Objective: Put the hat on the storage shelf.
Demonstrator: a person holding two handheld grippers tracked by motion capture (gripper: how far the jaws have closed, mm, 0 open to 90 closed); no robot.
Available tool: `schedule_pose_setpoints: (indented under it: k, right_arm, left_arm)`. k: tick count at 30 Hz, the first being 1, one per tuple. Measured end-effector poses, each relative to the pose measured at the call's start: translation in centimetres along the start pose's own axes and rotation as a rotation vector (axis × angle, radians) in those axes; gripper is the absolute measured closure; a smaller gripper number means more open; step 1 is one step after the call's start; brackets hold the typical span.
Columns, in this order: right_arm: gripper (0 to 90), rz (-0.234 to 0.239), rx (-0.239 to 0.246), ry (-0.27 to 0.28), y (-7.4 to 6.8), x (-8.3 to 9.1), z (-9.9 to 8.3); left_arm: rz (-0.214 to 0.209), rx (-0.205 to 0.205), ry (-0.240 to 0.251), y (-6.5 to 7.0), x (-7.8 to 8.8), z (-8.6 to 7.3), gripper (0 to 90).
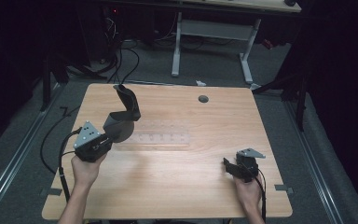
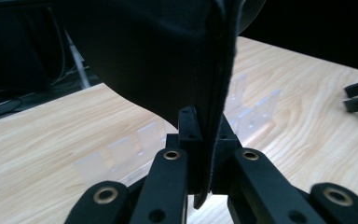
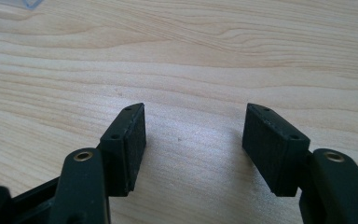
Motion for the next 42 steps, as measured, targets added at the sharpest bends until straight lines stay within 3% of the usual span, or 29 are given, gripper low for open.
schedule_pose_setpoints:
  k: [7,16,29,42]
  right_arm:
    - [39.8,0.0,-0.001,-0.001,0.0,0.0,0.0]
    - [39.8,-0.001,0.001,-0.002,0.0,0.0,0.0]
    - [39.4,-0.002,0.003,-0.002,0.0,0.0,0.0]
    - [39.3,-0.002,0.005,-0.002,-0.1,0.0,0.0]
  left_arm:
    - [0.057,0.008,0.015,-2.0,-0.4,0.1,87.1]
    - [0.124,-0.033,0.017,-3.7,-1.4,-0.2,87.1]
    - [0.166,-0.023,0.008,-5.6,-2.3,-1.0,87.1]
    - [0.191,-0.036,-0.023,-6.2,-3.2,-2.2,87.0]
Point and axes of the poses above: each handheld gripper's, and its own axes: x roughly backward along the jaws, z roughly out of its top, y roughly to its right, the point moved 10 cm from there along -x, roughly forward along the jaws, and after that the axes turned 11 degrees about -y, right-handed, at the moved point
